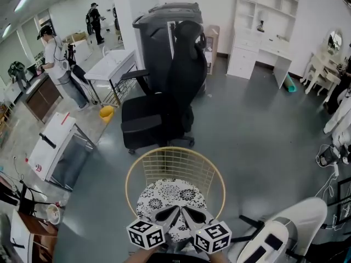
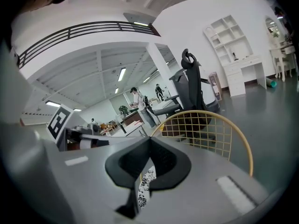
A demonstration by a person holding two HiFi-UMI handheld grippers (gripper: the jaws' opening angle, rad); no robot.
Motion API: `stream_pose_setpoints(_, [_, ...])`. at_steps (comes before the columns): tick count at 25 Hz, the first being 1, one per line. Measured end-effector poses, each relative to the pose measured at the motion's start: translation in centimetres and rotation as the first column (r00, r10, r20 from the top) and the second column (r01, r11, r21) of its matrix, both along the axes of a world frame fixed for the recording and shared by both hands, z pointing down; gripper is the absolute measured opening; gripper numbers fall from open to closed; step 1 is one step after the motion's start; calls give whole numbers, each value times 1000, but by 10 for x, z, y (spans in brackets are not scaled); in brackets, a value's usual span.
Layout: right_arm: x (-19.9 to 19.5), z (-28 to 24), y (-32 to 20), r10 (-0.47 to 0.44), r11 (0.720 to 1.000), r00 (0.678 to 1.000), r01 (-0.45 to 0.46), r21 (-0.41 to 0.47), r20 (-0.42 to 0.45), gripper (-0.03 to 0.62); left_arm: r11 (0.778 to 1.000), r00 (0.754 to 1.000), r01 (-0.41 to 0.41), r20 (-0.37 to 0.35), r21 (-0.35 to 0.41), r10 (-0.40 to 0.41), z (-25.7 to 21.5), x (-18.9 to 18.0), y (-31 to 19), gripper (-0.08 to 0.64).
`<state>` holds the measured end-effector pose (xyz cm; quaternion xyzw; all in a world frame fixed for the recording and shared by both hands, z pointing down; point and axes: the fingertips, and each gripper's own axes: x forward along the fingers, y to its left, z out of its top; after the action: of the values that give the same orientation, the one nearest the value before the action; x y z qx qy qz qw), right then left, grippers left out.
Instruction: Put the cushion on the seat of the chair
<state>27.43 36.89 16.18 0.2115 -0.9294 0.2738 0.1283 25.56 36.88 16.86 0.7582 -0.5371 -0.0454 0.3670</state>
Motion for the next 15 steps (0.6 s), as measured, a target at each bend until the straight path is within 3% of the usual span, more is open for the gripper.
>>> stream_pose_setpoints(7, [17, -6, 18, -38, 998, 999, 39, 43, -17, 0, 998, 984, 31, 173, 49, -39, -12, 16, 17, -3])
stream_pose_setpoints(15, [42, -8, 23, -3, 999, 1000, 3, 48, -9, 0, 999, 974, -2, 226, 33, -6, -10, 42, 25, -3])
